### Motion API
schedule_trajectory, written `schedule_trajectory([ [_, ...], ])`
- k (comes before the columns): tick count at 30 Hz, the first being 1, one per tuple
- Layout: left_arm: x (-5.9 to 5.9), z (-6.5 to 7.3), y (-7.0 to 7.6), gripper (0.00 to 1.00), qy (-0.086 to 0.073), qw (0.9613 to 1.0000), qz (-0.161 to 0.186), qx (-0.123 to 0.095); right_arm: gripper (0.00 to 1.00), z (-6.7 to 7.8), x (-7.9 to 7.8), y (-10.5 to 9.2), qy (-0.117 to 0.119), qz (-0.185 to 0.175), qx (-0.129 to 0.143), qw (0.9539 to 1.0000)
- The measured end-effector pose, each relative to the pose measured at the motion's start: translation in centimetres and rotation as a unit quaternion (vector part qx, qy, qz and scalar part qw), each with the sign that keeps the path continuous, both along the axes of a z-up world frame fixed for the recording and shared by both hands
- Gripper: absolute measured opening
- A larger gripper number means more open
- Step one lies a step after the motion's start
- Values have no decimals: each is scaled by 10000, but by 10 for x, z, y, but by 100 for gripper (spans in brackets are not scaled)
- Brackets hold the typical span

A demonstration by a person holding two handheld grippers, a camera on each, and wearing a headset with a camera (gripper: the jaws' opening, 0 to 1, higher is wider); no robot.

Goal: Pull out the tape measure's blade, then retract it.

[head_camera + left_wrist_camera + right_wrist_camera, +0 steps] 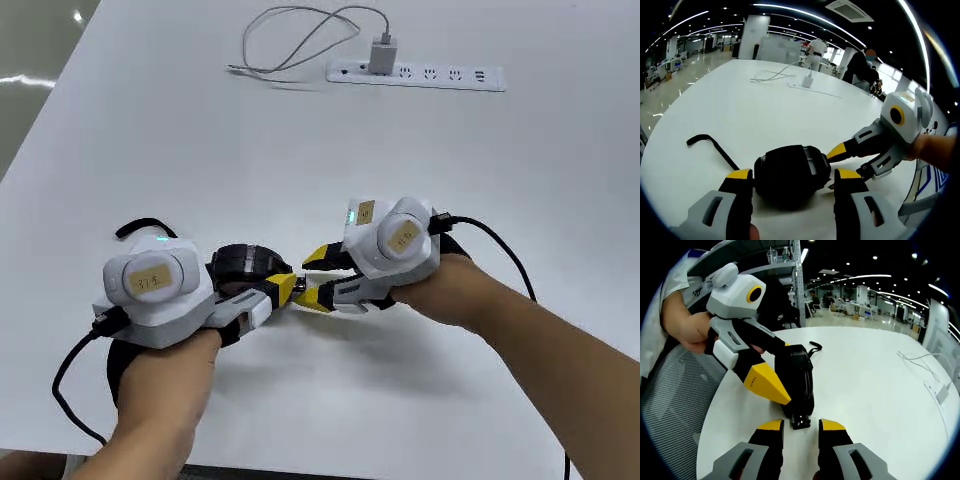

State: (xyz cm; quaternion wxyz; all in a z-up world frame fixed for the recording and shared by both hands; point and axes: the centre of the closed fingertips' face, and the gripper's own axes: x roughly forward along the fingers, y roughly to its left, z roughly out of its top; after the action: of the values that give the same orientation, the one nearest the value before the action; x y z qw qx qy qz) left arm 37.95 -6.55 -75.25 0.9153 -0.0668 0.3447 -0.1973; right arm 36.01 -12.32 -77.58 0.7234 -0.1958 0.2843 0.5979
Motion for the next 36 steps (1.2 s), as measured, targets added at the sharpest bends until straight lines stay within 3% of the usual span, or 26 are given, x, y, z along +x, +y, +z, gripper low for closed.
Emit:
schedule_trajectory([
  [8, -9, 8, 1, 65, -110, 9996, -271, 13, 31, 11, -5, -11, -41, -302, 168, 9994],
  [11, -12, 13, 2, 67, -217, 9988, -431, 125, 35, 15, -6, -16, -84, -401, 168, 9990],
  [21, -27, 16, 7, 70, -205, 9958, -873, 197, 44, 23, -18, -36, -212, -571, 75, 9981],
  [29, -38, 19, 12, 70, -232, 9918, -1203, 371, 45, 30, -30, -53, -284, -719, 11, 9970],
  [36, -44, 22, 18, 71, -275, 9897, -1353, 377, 47, 33, -38, -66, -300, -918, 3, 9953],
])
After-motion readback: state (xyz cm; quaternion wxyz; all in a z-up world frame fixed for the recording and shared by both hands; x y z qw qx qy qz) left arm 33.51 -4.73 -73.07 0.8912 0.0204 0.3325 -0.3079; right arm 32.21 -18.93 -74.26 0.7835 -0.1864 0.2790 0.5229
